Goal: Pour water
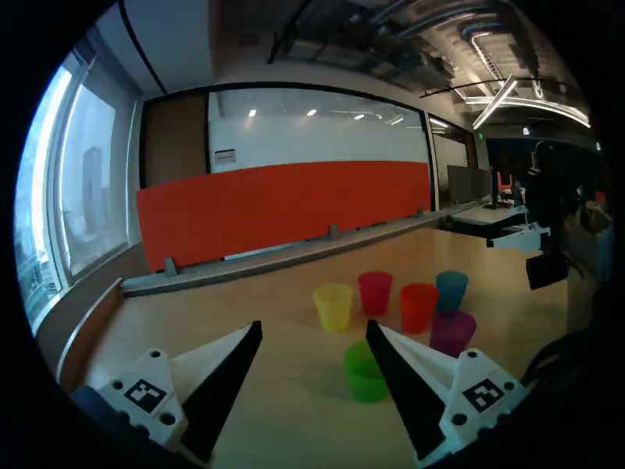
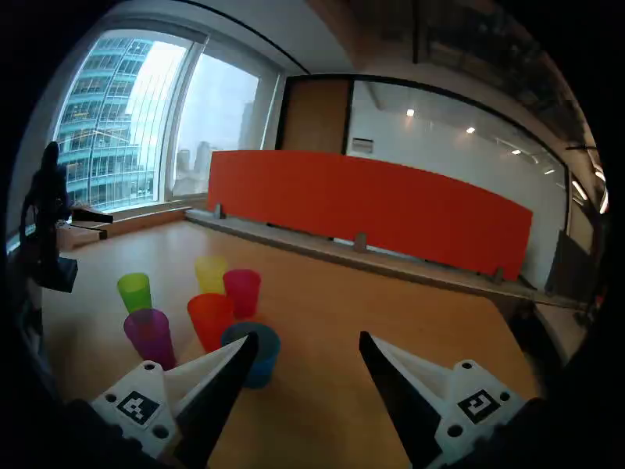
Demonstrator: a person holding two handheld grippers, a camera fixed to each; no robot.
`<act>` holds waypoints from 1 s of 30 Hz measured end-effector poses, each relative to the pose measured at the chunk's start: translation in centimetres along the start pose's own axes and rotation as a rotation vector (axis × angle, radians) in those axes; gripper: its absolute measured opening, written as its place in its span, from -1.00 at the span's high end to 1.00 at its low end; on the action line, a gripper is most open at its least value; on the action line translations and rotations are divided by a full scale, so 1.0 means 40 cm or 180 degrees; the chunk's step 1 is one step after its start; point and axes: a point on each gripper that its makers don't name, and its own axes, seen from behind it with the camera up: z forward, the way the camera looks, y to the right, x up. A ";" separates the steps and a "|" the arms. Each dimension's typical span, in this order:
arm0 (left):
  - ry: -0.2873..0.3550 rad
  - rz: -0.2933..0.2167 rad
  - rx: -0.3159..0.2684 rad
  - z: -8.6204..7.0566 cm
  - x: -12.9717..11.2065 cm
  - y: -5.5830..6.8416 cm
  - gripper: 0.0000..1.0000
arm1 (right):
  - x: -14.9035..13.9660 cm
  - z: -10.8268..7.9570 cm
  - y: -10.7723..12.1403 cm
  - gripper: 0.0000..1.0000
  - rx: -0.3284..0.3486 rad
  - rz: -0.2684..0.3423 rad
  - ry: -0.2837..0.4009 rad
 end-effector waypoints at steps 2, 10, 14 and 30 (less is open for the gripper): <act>0.0081 -0.0018 0.0038 -0.004 0.019 -0.003 -0.98 | 0.014 -0.003 0.007 -1.00 -0.0059 0.0017 0.0062; 0.0201 -0.0020 0.0176 -0.005 0.045 -0.028 -0.99 | 0.053 -0.007 0.034 -1.00 -0.0265 0.0111 0.0256; 0.0291 0.0000 0.0314 -0.009 0.062 -0.046 -0.98 | 0.078 -0.008 0.059 -1.00 -0.0452 0.0166 0.0409; 0.0600 -0.0095 0.1021 -0.046 0.107 -0.126 -0.98 | 0.168 -0.057 0.146 -1.00 -0.1169 0.0366 0.0919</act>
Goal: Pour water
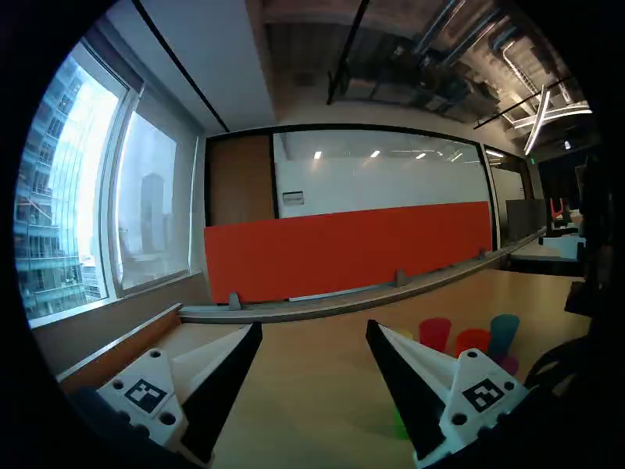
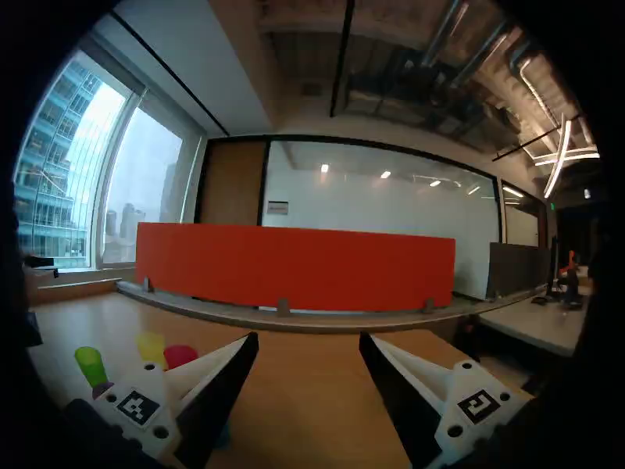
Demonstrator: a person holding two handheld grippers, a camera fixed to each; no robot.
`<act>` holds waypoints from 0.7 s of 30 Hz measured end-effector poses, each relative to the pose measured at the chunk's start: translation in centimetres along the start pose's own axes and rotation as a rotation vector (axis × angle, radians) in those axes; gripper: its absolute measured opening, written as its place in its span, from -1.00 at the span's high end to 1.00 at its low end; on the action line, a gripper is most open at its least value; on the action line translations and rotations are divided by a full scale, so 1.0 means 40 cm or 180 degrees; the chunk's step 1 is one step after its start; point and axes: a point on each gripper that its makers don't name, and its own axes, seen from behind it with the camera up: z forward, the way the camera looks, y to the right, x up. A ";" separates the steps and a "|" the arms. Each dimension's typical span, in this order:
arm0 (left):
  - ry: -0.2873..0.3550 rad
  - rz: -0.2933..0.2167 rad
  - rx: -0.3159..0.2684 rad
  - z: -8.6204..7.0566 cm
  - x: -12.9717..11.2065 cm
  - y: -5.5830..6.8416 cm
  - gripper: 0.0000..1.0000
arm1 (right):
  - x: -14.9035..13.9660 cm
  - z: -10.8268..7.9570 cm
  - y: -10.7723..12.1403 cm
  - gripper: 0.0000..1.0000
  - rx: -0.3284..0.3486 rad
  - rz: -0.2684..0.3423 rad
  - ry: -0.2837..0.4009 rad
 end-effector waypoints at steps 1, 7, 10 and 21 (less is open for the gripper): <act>0.0012 -0.0031 0.0015 -0.001 0.002 -0.001 -0.98 | 0.003 -0.001 0.001 -1.00 -0.0017 0.0016 0.0016; 0.0071 -0.0218 0.0122 -0.004 0.012 -0.018 -0.98 | 0.007 -0.006 0.006 -1.00 -0.0109 0.0081 0.0073; 0.0074 -0.0247 0.0181 -0.005 0.014 -0.029 -0.98 | 0.004 -0.009 0.007 -1.00 -0.0144 0.0082 0.0075; 0.0125 -0.0175 0.0284 -0.008 0.019 -0.041 -0.98 | -0.035 -0.026 -0.001 -1.00 -0.0189 0.0044 0.0009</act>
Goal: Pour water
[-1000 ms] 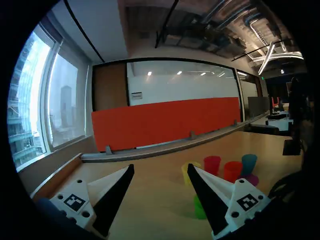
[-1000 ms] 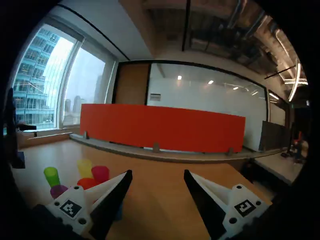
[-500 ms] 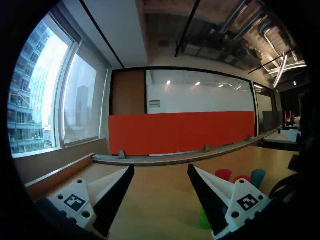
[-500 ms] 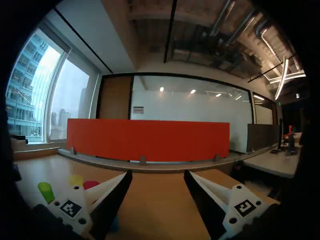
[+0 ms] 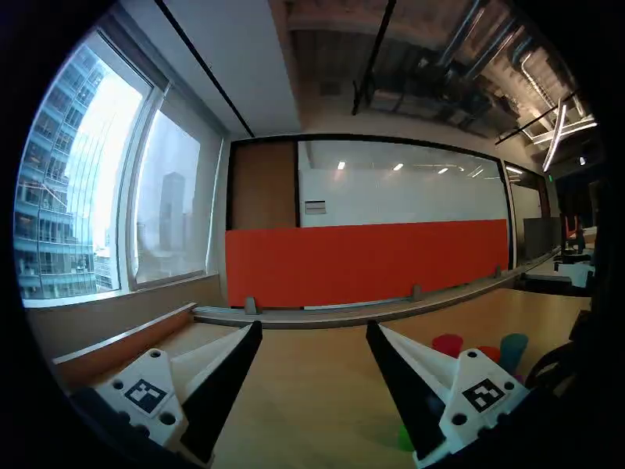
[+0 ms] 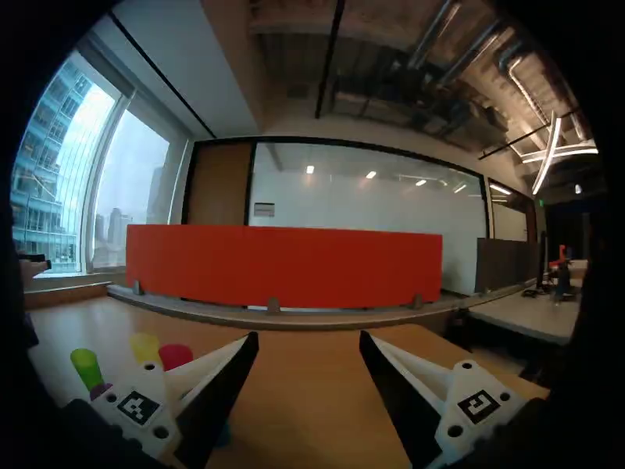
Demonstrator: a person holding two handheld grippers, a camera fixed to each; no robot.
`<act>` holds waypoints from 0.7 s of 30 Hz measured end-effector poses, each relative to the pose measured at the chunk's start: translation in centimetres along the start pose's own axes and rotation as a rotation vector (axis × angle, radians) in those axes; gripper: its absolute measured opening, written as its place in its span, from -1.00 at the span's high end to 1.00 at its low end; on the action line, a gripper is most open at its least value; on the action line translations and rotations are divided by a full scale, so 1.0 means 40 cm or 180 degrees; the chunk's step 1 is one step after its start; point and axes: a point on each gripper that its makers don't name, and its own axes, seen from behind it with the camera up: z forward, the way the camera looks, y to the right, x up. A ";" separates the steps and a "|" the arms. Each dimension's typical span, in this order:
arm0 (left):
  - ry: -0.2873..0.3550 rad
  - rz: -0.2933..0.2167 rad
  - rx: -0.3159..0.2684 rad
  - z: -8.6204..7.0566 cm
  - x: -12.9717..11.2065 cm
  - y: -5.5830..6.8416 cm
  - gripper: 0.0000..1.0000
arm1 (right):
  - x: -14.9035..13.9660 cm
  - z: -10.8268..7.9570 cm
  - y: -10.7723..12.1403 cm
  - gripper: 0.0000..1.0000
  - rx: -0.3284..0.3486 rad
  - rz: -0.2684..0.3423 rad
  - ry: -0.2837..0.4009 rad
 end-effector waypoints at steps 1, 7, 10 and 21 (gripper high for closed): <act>0.0000 -0.0009 -0.0002 0.000 -0.003 0.000 -0.98 | -0.003 -0.003 -0.001 -1.00 0.0005 -0.0003 0.0000; -0.0021 -0.0040 0.0018 0.001 -0.029 -0.002 -0.98 | -0.021 -0.014 -0.010 -1.00 0.0038 -0.0055 -0.0039; -0.0025 -0.0041 0.0029 0.003 -0.042 -0.001 -0.98 | -0.019 -0.015 -0.016 -1.00 0.0043 -0.0049 -0.0040; -0.0101 -0.0095 0.0066 -0.001 -0.120 -0.002 -0.98 | -0.016 -0.014 -0.035 -1.00 0.0064 0.0051 -0.0051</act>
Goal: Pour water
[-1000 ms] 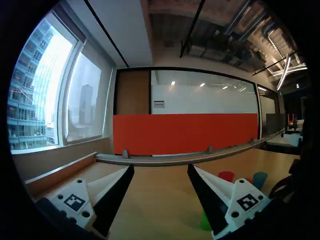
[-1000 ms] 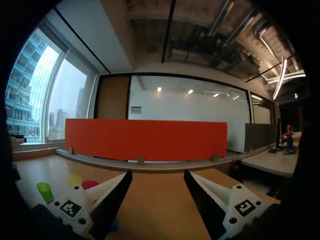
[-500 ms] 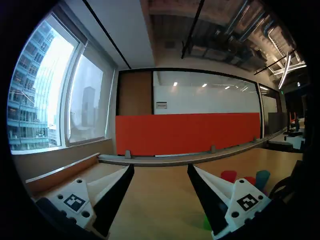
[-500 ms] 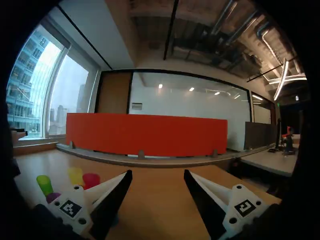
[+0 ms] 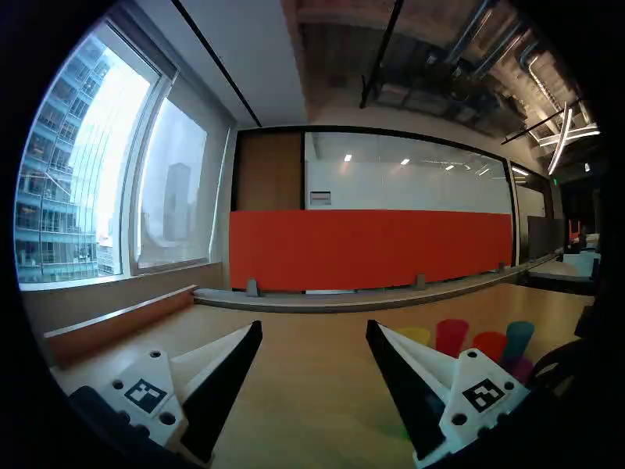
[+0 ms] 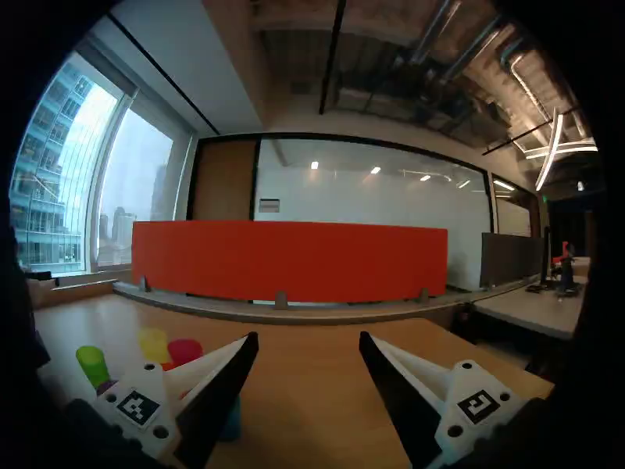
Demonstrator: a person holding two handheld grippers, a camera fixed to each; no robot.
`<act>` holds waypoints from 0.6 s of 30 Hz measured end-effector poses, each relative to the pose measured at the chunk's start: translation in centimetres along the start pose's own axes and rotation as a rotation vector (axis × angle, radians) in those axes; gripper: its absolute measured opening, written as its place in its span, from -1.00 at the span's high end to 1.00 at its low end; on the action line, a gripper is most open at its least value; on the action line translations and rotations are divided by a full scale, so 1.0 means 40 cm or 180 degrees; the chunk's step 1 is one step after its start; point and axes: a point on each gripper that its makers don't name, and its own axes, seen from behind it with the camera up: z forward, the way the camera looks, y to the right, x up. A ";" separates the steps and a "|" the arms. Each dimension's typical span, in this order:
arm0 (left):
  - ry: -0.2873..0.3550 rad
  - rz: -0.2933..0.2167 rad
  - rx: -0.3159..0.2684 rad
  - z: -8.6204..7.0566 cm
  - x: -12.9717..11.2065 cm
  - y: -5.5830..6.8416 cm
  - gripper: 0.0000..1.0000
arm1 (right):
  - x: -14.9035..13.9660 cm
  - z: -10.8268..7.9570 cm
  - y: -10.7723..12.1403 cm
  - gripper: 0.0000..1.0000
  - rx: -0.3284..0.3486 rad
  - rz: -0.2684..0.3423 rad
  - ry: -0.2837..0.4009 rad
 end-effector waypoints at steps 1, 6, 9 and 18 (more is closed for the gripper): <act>-0.0004 -0.0005 -0.0002 -0.001 -0.007 0.001 -0.98 | 0.001 0.001 0.000 -1.00 0.0000 0.0011 0.0005; -0.0033 -0.0003 0.0013 0.001 -0.046 -0.002 -0.98 | 0.006 0.002 -0.007 -1.00 0.0016 0.0046 0.0020; -0.0064 0.0001 0.0026 0.007 -0.067 -0.003 -0.99 | 0.007 0.000 -0.008 -1.00 0.0021 0.0049 0.0020; -0.0098 -0.0057 0.0018 0.020 -0.102 -0.004 -0.99 | 0.006 -0.003 -0.003 -1.00 0.0010 0.0040 0.0009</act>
